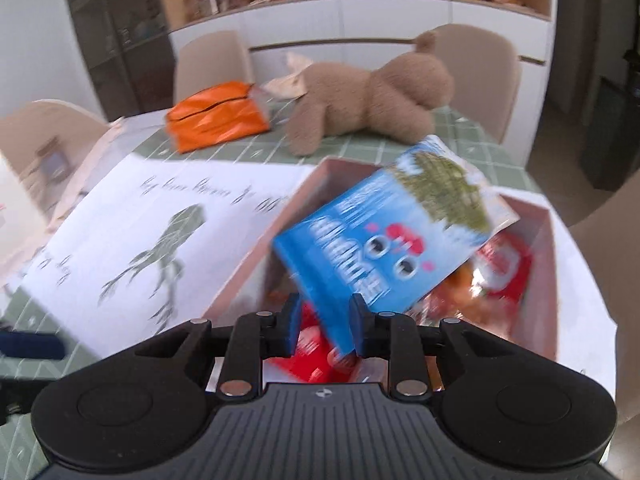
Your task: Organize snacks
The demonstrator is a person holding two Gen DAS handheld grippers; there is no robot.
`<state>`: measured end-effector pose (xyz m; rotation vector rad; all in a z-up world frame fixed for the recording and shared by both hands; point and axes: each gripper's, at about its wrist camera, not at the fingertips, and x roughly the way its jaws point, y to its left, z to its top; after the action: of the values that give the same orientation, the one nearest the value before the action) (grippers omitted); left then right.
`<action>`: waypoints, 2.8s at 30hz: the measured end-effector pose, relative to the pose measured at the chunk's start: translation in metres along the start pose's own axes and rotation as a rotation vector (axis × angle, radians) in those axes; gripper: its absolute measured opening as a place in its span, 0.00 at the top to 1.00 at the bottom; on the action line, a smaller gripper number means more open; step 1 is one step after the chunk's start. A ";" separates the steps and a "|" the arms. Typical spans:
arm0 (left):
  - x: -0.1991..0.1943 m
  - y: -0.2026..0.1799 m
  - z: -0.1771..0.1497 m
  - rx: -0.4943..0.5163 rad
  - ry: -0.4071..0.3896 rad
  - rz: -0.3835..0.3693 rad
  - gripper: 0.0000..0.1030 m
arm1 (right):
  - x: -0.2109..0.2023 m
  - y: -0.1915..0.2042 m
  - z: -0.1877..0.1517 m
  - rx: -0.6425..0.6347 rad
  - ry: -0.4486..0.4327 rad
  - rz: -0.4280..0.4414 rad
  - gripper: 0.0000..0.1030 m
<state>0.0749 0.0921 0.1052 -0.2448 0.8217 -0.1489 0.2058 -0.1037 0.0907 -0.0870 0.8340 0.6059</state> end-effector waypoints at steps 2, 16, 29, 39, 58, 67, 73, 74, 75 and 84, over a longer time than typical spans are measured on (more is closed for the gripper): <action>0.005 -0.005 0.007 0.010 -0.005 -0.010 0.49 | -0.010 -0.009 0.005 0.059 -0.042 -0.002 0.67; 0.151 -0.022 0.115 0.093 -0.024 -0.139 0.49 | -0.017 -0.091 0.009 0.317 -0.187 -0.120 0.32; 0.132 -0.029 0.082 0.174 0.103 -0.235 0.54 | 0.022 -0.075 0.016 0.348 -0.111 0.044 0.72; 0.033 -0.021 0.021 0.202 -0.003 -0.043 0.54 | -0.071 -0.033 -0.022 0.088 -0.257 -0.138 0.35; 0.024 -0.039 -0.111 0.129 -0.065 0.110 0.50 | -0.073 0.033 -0.179 0.078 -0.065 -0.241 0.22; 0.043 -0.065 -0.123 0.228 -0.175 0.170 0.43 | -0.066 0.021 -0.186 0.136 -0.098 -0.344 0.00; 0.043 -0.065 -0.124 0.235 -0.183 0.169 0.42 | -0.067 0.020 -0.193 0.146 -0.156 -0.371 0.00; 0.043 -0.065 -0.124 0.233 -0.183 0.169 0.42 | -0.067 0.021 -0.193 0.146 -0.158 -0.374 0.00; 0.044 -0.065 -0.123 0.232 -0.183 0.170 0.42 | -0.067 0.020 -0.193 0.147 -0.158 -0.372 0.00; 0.043 -0.065 -0.123 0.228 -0.182 0.165 0.42 | -0.067 0.019 -0.193 0.144 -0.159 -0.364 0.00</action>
<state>0.0112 0.0008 0.0118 0.0243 0.6342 -0.0628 0.0313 -0.1779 0.0108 -0.0565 0.6838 0.2067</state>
